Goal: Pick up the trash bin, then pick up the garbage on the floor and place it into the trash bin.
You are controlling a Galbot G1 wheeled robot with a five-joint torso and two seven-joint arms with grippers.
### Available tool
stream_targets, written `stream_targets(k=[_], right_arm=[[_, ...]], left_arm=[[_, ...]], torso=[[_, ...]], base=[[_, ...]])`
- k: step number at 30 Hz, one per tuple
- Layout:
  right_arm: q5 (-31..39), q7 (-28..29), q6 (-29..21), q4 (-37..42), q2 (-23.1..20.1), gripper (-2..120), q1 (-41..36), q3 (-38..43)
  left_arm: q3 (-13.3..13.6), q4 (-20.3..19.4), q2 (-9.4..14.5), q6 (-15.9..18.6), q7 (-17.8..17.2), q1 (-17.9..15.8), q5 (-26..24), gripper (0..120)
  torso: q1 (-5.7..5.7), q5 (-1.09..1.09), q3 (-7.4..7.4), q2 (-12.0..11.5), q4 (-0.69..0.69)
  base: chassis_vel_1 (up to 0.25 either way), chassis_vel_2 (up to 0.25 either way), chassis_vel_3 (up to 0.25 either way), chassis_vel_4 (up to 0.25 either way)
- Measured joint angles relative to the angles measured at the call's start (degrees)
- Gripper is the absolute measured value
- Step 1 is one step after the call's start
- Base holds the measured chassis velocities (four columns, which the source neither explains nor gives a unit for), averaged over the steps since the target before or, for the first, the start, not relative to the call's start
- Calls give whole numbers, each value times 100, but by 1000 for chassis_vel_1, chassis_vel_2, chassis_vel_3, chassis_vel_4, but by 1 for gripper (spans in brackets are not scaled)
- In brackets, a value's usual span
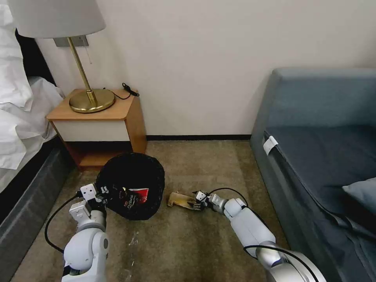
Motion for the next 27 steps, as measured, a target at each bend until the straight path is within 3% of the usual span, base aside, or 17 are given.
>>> stream_targets(k=[13, 27], right_arm=[[32, 24, 120, 10, 13, 0, -22, 15], [60, 9, 137, 34, 15, 0, -41, 11]], left_arm=[[30, 65, -5, 10, -7, -56, 22, 3], [25, 90, -10, 18, -14, -82, 27, 3]], torso=[[0, 0, 0, 0, 0], [0, 0, 0, 0, 0]], base=[[0, 0, 0, 0], [0, 0, 0, 0]])
